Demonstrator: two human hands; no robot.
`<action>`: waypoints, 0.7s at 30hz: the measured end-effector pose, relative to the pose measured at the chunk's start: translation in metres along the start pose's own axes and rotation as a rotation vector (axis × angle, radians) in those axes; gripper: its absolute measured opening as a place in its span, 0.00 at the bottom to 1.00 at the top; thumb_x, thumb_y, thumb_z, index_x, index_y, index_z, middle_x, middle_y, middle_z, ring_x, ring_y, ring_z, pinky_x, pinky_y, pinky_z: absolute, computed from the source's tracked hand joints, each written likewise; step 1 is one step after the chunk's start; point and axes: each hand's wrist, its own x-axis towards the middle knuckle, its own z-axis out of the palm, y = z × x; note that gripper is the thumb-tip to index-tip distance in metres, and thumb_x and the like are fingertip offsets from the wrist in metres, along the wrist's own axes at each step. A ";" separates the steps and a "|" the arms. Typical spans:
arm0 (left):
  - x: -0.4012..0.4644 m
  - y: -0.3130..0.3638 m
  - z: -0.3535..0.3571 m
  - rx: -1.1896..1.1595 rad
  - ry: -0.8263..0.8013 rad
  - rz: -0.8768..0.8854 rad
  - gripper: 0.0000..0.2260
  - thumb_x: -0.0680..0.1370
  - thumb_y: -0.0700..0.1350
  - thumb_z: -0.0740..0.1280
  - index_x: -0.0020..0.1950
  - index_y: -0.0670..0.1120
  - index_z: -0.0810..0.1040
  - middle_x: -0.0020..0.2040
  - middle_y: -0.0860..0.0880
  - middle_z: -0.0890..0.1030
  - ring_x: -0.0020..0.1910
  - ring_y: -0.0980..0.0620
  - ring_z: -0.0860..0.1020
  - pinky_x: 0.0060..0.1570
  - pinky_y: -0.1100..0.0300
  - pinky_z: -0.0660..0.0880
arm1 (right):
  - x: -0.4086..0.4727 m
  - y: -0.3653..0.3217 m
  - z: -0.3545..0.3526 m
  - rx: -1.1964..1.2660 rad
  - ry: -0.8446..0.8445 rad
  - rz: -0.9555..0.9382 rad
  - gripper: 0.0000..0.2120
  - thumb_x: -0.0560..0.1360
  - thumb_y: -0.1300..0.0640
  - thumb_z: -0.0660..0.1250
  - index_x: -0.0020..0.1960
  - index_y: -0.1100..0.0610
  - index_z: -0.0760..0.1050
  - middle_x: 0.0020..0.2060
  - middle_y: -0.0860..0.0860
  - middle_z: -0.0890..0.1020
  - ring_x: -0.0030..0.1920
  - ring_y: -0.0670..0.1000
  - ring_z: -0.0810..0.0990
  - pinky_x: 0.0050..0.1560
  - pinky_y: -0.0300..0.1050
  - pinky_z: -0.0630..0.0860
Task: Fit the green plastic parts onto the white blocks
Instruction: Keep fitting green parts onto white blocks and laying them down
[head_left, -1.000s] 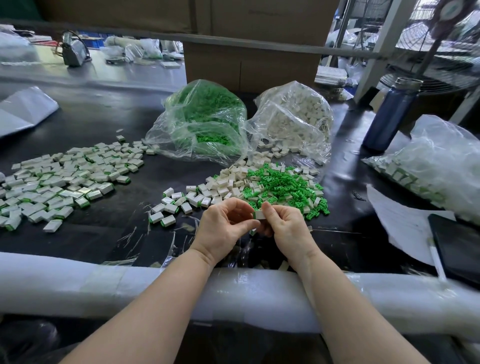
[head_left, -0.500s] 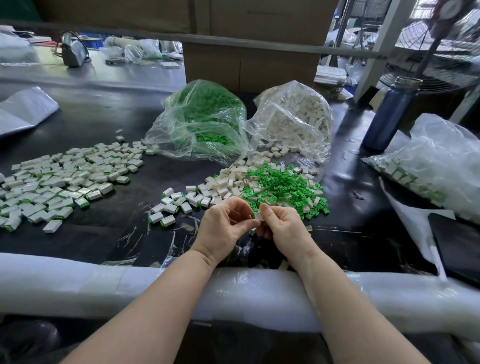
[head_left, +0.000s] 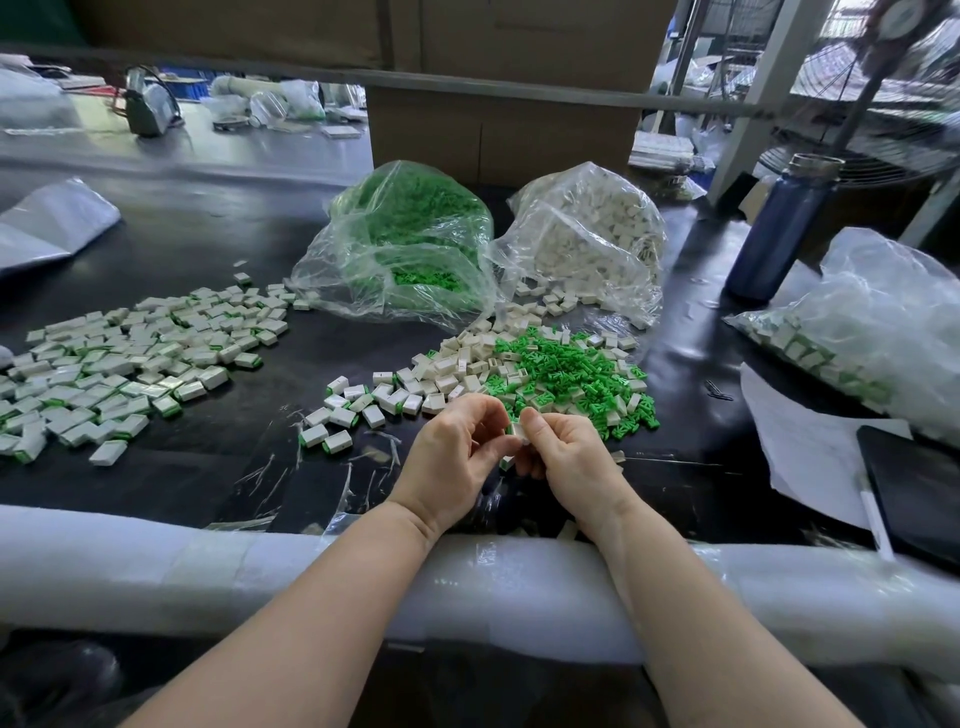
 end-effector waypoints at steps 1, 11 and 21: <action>0.000 0.000 0.000 0.005 -0.012 0.000 0.06 0.72 0.40 0.71 0.45 0.40 0.76 0.39 0.53 0.74 0.36 0.55 0.73 0.40 0.63 0.74 | 0.000 0.000 0.000 0.002 0.000 0.004 0.22 0.80 0.55 0.57 0.28 0.57 0.72 0.20 0.47 0.75 0.23 0.42 0.71 0.28 0.33 0.69; 0.000 -0.001 0.001 0.025 -0.031 0.035 0.07 0.73 0.39 0.70 0.47 0.40 0.75 0.40 0.52 0.73 0.37 0.58 0.70 0.41 0.66 0.71 | -0.001 -0.001 -0.002 0.045 -0.011 0.053 0.20 0.80 0.54 0.58 0.31 0.56 0.71 0.20 0.45 0.74 0.23 0.42 0.69 0.28 0.35 0.67; 0.001 -0.003 -0.003 -0.211 -0.061 -0.202 0.03 0.72 0.40 0.72 0.43 0.44 0.79 0.35 0.50 0.80 0.34 0.55 0.76 0.41 0.62 0.76 | -0.003 -0.006 -0.002 0.076 0.011 -0.001 0.18 0.80 0.56 0.58 0.34 0.59 0.74 0.23 0.48 0.75 0.22 0.43 0.71 0.25 0.33 0.68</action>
